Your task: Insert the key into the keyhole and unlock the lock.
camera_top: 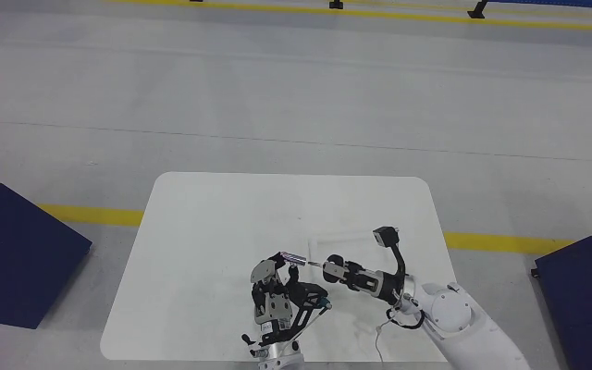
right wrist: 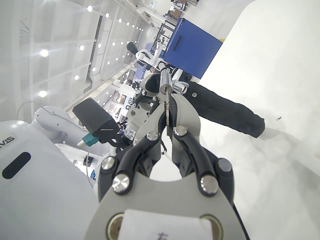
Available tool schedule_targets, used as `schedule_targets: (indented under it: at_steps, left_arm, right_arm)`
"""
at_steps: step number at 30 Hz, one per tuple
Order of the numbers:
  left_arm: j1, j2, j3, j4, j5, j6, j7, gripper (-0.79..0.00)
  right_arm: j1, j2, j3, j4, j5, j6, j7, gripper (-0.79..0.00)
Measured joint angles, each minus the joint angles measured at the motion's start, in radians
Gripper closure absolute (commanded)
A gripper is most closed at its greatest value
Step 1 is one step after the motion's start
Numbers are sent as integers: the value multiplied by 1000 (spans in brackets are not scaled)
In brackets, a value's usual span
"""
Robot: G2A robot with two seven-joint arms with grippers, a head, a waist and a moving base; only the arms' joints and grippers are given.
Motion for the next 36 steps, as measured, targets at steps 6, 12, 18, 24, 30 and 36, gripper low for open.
schedule_targets:
  at_steps: [6, 12, 18, 24, 30, 36]
  left_arm:
    - [0, 0, 0, 0, 0, 0, 0, 0]
    - [0, 0, 0, 0, 0, 0, 0, 0]
    - [0, 0, 0, 0, 0, 0, 0, 0]
    - [0, 0, 0, 0, 0, 0, 0, 0]
    - [0, 0, 0, 0, 0, 0, 0, 0]
    - [0, 0, 0, 0, 0, 0, 0, 0]
  right_arm:
    - [0, -3, 4, 4, 8, -7, 14, 0]
    - [2, -7, 6, 12, 14, -9, 32, 0]
    - [4, -11, 6, 17, 18, -13, 40, 0]
    - [8, -16, 6, 21, 20, -10, 47, 0]
    - [12, -20, 6, 26, 24, -11, 53, 0]
    - [17, -24, 7, 31, 33, -10, 61, 0]
